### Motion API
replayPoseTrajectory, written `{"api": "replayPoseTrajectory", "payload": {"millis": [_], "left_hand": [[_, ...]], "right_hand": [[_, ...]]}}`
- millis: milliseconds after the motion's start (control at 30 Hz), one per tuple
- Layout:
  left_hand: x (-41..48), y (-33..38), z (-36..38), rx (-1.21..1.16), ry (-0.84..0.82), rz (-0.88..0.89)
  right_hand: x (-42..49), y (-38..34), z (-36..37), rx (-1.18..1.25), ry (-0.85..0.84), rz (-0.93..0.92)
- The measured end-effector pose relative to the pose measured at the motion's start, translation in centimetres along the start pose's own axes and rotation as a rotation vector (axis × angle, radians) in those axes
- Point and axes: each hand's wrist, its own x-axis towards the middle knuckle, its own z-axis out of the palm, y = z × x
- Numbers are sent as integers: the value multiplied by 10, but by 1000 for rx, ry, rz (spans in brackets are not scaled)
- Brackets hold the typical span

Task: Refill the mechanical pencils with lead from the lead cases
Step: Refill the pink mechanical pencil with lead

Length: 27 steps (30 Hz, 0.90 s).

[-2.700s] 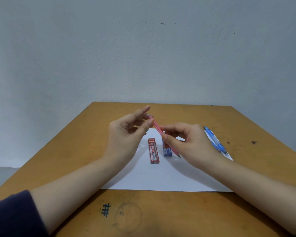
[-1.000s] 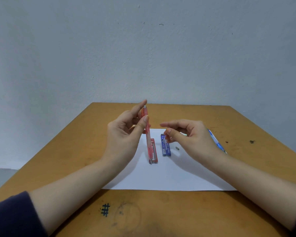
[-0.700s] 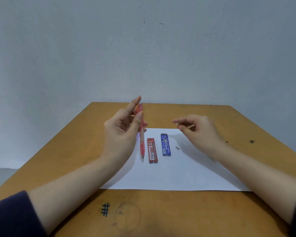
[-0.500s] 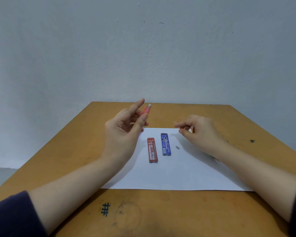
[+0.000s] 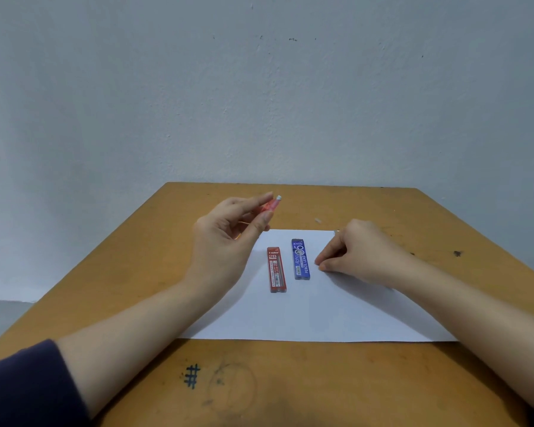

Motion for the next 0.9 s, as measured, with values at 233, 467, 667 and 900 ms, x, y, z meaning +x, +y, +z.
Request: {"api": "replayPoseTrajectory", "payload": {"millis": [233, 467, 667, 900], "left_hand": [[-1, -3, 0, 12, -32, 35], [-1, -1, 1, 10, -79, 6], [-2, -5, 1, 1, -128, 4], [-2, -5, 1, 42, -171, 44]], "right_hand": [[-2, -2, 0, 0, -9, -29], [2, 0, 2, 226, 101, -36], [-4, -7, 0, 395, 101, -24], [-9, -15, -4, 717, 143, -54]]}}
